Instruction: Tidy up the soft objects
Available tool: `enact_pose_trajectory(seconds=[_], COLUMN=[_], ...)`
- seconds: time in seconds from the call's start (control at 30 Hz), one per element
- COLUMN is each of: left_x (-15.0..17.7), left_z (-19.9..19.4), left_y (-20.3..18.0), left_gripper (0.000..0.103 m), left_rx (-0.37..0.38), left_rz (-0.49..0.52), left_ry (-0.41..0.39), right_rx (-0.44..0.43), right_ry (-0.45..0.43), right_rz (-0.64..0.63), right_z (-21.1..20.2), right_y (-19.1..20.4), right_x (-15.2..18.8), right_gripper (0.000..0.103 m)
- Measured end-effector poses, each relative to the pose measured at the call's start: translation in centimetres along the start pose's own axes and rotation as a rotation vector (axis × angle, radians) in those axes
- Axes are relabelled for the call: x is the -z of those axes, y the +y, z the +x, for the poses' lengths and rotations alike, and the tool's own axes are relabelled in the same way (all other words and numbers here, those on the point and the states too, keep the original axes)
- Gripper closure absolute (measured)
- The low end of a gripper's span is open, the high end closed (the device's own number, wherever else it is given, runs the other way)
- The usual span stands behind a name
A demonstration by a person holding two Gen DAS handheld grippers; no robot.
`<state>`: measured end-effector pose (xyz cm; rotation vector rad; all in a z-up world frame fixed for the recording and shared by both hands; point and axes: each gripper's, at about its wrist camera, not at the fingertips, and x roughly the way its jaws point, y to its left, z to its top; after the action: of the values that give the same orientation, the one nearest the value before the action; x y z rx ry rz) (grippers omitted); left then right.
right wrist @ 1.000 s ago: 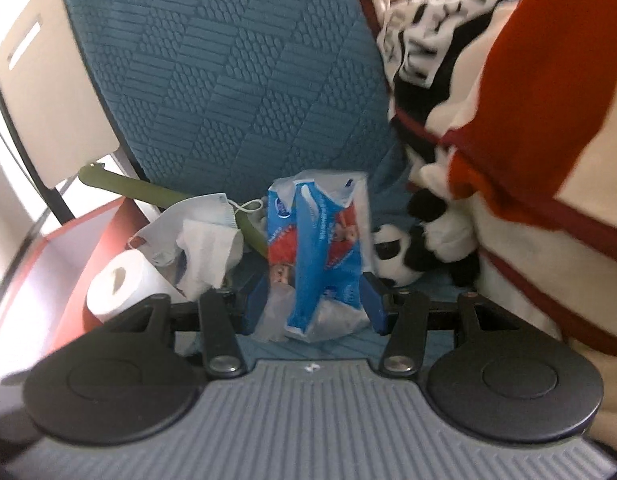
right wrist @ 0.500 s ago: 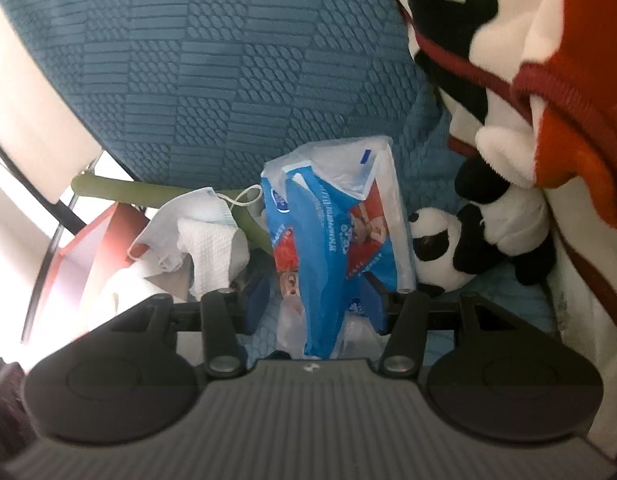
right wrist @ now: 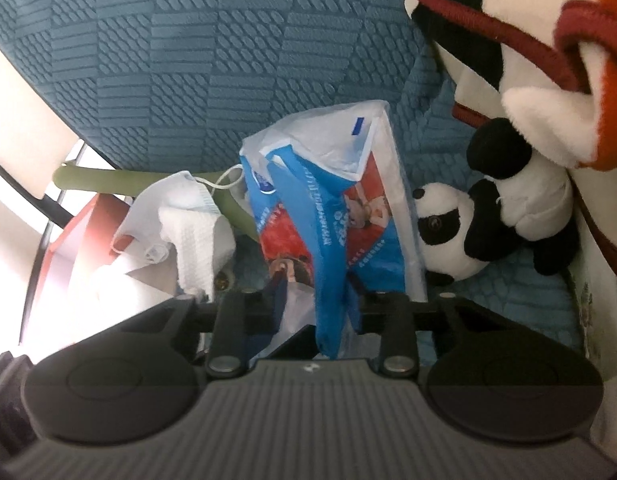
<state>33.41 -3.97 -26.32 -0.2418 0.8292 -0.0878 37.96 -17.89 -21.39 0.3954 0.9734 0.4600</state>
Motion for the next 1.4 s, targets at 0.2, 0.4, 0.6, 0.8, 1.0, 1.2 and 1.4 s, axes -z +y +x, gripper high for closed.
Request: enact_pose_trajectory(seconds=[0.2,0.4,0.6,0.8,1.0,1.2,1.4], left_x=[0.3,0.6,0.8,1.1,1.7,2.5,2.6], left_z=[0.1,-0.8,-2.3,-4.6,-6.0,-6.0,-5.0], left_y=[-0.1,-0.3,-0.1,0.7,1.2,1.5,0.9], left_gripper=[0.068,0.089,0.097,0.101,0.101,0.101,0.098], left_rx=[0.009,0.011,0.005,0.005,0.012,0.016,0.011], left_rz=[-0.013,-0.045,-0.067,-0.093,-0.111,-0.076,0.002], left_ry=[-0.002,-0.019,-0.042,-0.078,-0.097,-0.104,-0.103], right_rx=[0.034,0.035,0.033,0.028,0.028,0.044,0.054], right_ry=[0.017,0.002,-0.021,-0.036,-0.048,-0.057,-0.052], right_rz=[-0.020,-0.038,-0.053,-0.064,-0.080,-0.095,-0.091], right_z=[0.6,0.3,-0.3,-0.8,-1.2,-1.4,-1.2], right_y=[0.1,0.4,0.5,0.7,0.9,1.2,1.2], right_x=[0.0,0.1,0.1,0.3,0.6,0.9,0.8], right_gripper=[0.087,0.094,0.095,0.096,0.096,0.096,0.096])
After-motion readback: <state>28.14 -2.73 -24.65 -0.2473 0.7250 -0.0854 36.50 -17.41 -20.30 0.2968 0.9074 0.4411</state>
